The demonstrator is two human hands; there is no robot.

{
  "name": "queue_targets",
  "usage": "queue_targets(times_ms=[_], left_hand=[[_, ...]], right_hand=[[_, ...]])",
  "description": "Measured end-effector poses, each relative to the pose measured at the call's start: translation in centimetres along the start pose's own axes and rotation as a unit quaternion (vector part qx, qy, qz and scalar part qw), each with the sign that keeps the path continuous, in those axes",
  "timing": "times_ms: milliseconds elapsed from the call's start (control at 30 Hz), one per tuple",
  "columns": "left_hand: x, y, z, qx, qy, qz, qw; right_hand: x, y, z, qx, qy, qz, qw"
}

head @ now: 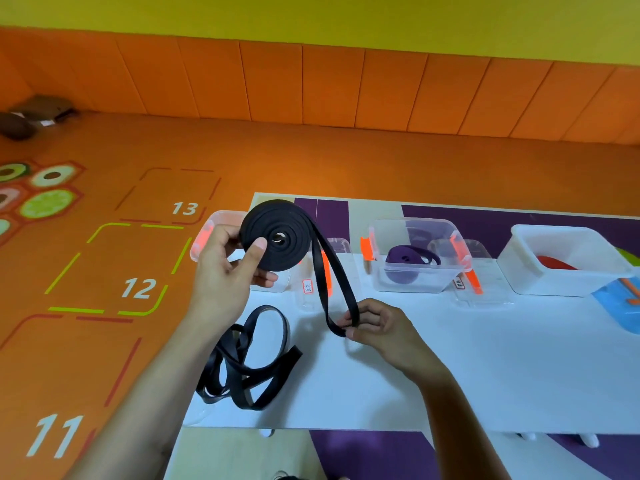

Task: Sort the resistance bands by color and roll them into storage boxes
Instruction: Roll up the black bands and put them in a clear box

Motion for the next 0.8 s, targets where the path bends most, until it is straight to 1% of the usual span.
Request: queue_targets(times_ms=[67,167,233,300,367,467,567,667,700,733,800], left_hand=[[-0.1,0.1,0.3,-0.004,0.008,-0.002,1.0],[-0.1,0.3,0.5,-0.001,0.012,-0.016,1.0],[-0.1,0.4,0.6,-0.003,0.008,-0.031,0.999],[-0.1,0.5,0.6,-0.008,-0.003,-0.039,0.999],[-0.1,0.6,0.6,0.003,-0.01,-0.046,0.999],[0.1,1.0,0.3,-0.006,-0.037,-0.044,0.998],[0.4,1.5,0.2,-0.023,-0.064,-0.044,0.997],[0.9,2.2,0.1,-0.052,-0.112,-0.062,0.99],[1.1,2.4,0.0,-0.07,-0.133,-0.07,0.986],[1.2,2.6,-0.1,-0.089,-0.152,-0.077,0.981],[1.5,2.6,-0.2,-0.13,-0.174,-0.082,0.973]], right_hand=[[0.1,-0.5,0.5,-0.04,0.083,-0.004,0.996],[0.4,-1.3,1.5,-0.041,0.23,-0.002,0.972],[0.5,-1.5,1.9,-0.047,0.286,0.001,0.957],[0.5,-1.7,2.3,-0.028,0.311,0.01,0.95],[0.2,-1.4,2.2,-0.016,0.293,0.011,0.956],[0.0,-0.5,1.2,-0.014,0.21,-0.004,0.978],[0.5,0.2,0.8,0.017,0.162,-0.003,0.987],[0.7,0.3,1.0,0.031,0.057,-0.024,0.998],[0.7,-0.1,1.3,0.041,0.035,-0.023,0.998],[0.7,-0.8,1.7,0.039,0.032,-0.007,0.999],[0.8,-3.3,2.4,-0.012,0.077,0.051,0.996]])
Point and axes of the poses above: each hand's wrist, its own x-axis away from the middle knuckle, its own z-axis out of the back of the hand, y = z × x, the point moved 5 cm from there along -x, towards the middle knuckle, and after that the axes turned 5 degrees about -z, right-handed, at the moved point
